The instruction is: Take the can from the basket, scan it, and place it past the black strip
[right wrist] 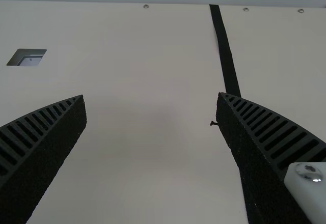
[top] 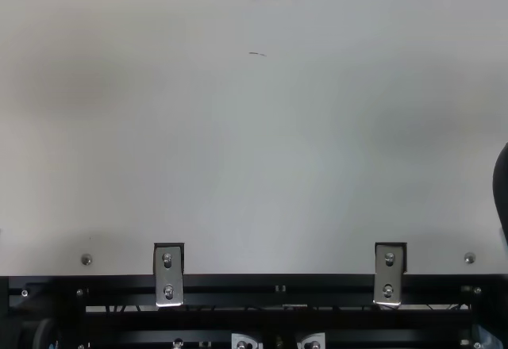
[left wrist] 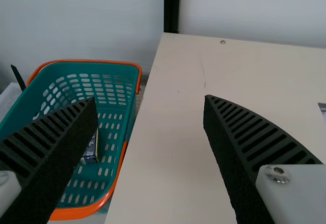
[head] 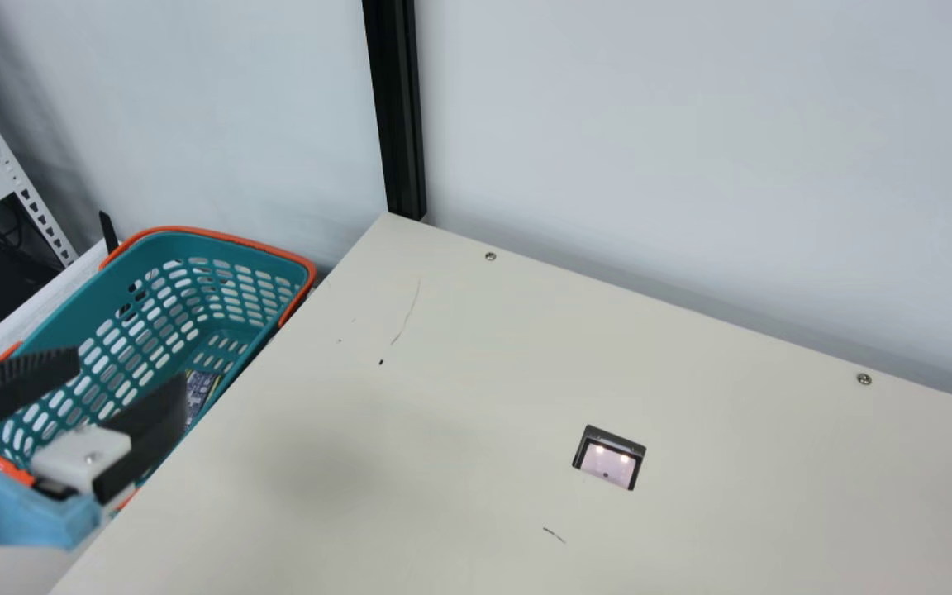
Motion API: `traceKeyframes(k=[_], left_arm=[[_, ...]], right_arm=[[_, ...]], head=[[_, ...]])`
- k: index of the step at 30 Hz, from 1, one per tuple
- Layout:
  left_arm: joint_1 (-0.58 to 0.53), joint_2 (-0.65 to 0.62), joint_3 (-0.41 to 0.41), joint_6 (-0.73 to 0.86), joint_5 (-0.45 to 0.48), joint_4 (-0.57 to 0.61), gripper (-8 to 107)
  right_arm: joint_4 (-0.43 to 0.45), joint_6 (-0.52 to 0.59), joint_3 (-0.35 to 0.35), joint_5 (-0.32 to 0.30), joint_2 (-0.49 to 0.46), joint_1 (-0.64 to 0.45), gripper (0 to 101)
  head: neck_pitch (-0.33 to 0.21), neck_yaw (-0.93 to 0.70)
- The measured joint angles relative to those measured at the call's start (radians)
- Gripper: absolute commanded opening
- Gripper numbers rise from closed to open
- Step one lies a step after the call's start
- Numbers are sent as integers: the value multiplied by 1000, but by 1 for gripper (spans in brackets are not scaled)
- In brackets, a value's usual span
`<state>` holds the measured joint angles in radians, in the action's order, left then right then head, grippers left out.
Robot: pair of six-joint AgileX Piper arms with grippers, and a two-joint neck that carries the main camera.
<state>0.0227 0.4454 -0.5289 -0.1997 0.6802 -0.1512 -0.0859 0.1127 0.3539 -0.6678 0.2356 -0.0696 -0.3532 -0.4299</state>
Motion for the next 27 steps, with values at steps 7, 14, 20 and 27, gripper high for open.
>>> traceKeyframes(k=[7,14,20,27], left_arm=[[60,164,-112,-34,-5,-30,90],[165,345,-200,55,-27,33,90],[288,507,-268,200,-70,137,90],[442,700,-352,396,-107,264,90]], right_arm=[[0,0,0,0,0,0,101],[0,0,0,0,0,0,101],[0,0,0,0,0,0,101],[0,0,0,0,0,0,101]], head=[[0,0],[0,0],[0,0],[0,0]])
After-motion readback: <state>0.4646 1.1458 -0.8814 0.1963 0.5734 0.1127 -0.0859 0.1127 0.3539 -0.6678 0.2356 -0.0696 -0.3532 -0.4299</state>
